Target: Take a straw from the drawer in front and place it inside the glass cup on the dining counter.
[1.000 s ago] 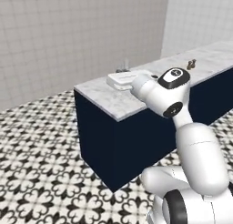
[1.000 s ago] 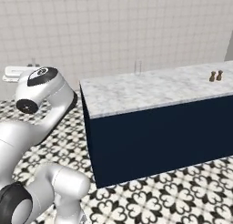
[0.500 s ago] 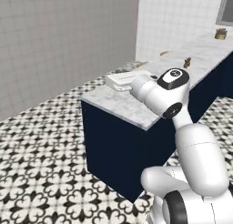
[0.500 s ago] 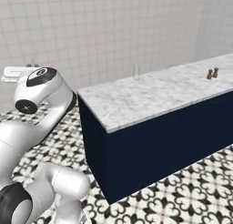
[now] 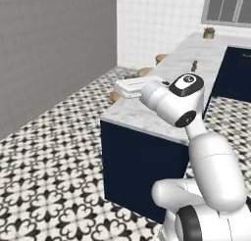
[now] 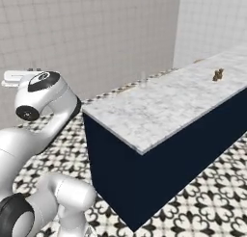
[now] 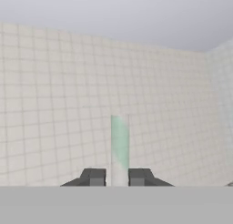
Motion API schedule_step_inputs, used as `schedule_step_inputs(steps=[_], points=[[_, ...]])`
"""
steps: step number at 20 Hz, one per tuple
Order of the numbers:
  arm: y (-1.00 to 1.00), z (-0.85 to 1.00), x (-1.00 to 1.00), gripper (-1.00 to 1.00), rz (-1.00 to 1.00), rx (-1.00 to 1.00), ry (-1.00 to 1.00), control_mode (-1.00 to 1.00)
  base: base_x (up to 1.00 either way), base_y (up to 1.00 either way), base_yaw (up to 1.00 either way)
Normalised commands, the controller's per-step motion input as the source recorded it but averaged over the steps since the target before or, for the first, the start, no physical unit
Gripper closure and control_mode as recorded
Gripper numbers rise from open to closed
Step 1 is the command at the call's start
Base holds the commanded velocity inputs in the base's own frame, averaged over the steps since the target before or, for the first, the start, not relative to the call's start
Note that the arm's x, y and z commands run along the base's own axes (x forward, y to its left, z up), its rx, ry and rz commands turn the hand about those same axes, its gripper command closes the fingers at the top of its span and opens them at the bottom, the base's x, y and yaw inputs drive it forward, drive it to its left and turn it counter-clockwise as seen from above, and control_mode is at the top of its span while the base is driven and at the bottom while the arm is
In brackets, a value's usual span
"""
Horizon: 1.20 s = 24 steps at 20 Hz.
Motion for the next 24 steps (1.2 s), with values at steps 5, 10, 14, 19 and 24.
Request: schedule_step_inputs(steps=[5, 10, 14, 19, 24], points=[[0.00, 0.00, 0.00, 1.00, 0.00, 0.00, 0.00, 1.00, 0.21, 1.00, -0.40], [0.00, 0.00, 0.00, 1.00, 0.00, 0.00, 0.00, 1.00, 0.14, 1.00, -0.40], [0.00, 0.00, 0.00, 1.00, 0.00, 0.00, 0.00, 1.00, 0.10, 1.00, -0.42], [0.00, 0.00, 0.00, 1.00, 0.00, 0.00, 0.00, 1.00, 0.03, 1.00, -0.43], [0.00, 0.00, 0.00, 1.00, 0.00, 0.00, 0.00, 1.00, 0.02, 1.00, -0.44]])
